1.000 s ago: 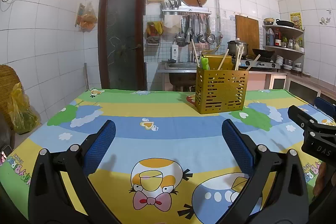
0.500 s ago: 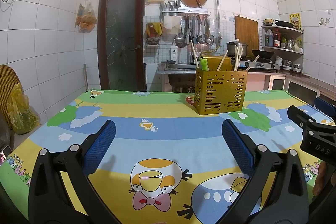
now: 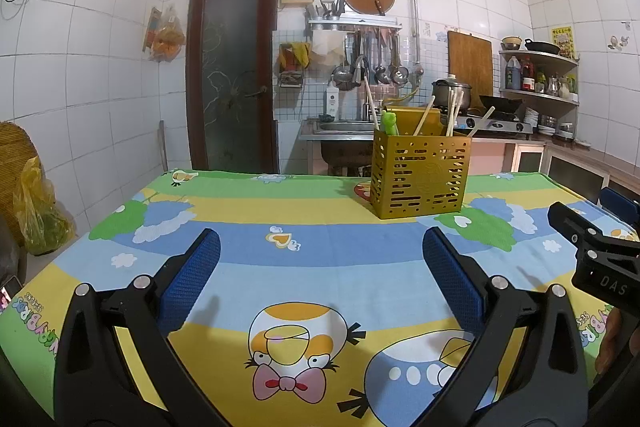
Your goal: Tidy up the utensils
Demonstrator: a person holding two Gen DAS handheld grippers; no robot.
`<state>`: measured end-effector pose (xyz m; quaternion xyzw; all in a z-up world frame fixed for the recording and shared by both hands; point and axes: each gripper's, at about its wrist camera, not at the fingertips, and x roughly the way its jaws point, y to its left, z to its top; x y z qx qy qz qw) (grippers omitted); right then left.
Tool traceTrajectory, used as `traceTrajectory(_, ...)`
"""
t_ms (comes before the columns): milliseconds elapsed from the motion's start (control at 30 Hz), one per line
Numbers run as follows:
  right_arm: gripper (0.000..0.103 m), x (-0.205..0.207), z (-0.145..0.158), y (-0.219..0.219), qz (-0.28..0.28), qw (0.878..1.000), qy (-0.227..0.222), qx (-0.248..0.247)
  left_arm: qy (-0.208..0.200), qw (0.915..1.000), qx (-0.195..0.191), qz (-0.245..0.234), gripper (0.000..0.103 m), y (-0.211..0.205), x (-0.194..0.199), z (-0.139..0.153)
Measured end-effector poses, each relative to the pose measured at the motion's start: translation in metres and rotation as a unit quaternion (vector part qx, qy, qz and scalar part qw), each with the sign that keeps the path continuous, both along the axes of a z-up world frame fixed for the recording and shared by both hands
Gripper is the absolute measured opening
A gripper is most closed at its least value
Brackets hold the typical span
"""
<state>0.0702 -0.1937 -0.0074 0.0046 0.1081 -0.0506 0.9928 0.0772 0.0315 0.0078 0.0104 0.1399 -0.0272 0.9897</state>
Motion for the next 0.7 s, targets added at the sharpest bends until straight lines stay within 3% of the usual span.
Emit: traceTrajectory(700,0.098,-0.0019,0.0006,-0.005,-0.003,1.0,0.002,0.001,0.003,1.0,-0.002,0.0,0.098,0.0003,0.0008,-0.0008)
